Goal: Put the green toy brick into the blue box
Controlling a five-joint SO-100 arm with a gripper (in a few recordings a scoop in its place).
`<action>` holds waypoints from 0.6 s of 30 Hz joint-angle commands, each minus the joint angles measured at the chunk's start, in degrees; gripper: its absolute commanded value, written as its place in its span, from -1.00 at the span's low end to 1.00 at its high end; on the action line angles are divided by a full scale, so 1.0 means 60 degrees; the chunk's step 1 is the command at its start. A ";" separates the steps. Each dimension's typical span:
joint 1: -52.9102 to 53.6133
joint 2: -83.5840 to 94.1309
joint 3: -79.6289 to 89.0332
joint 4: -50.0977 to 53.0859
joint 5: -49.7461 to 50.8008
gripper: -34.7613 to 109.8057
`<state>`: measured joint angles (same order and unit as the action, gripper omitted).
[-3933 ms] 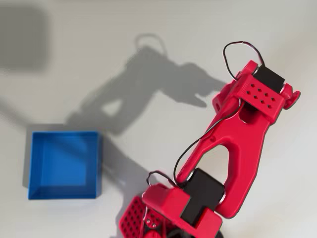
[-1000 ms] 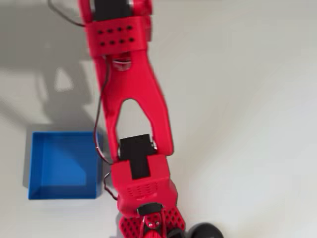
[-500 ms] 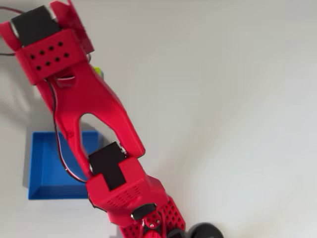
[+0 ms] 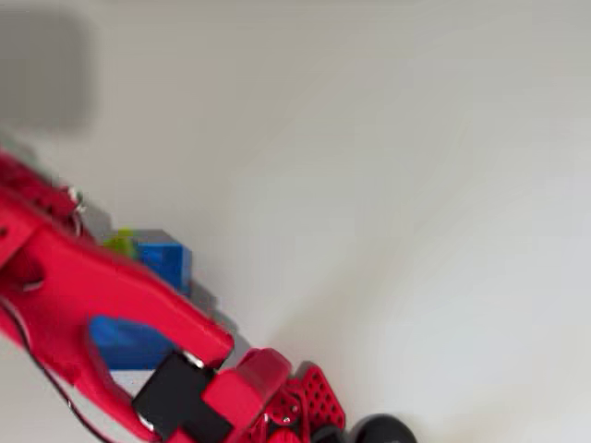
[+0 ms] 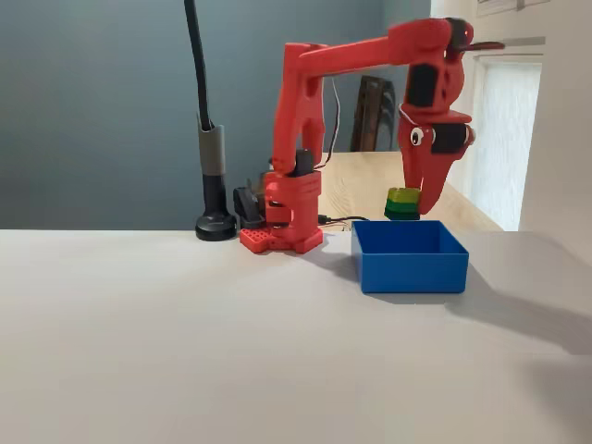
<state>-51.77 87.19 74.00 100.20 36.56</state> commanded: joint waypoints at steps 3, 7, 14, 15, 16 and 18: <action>-0.1143 0.1348 0.0952 0.0308 0.0513 -0.52; -0.1128 0.1274 0.1479 0.0293 0.0557 -0.52; -0.1157 0.1230 0.1626 0.0190 0.0396 -0.42; -0.1172 0.1230 0.1626 0.0176 0.0352 -0.38; -0.1172 0.1230 0.1626 0.0161 0.0322 -0.35; -0.1172 0.1230 0.1626 0.0146 0.0264 -0.29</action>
<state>-57.39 89.74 83.67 100.20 38.23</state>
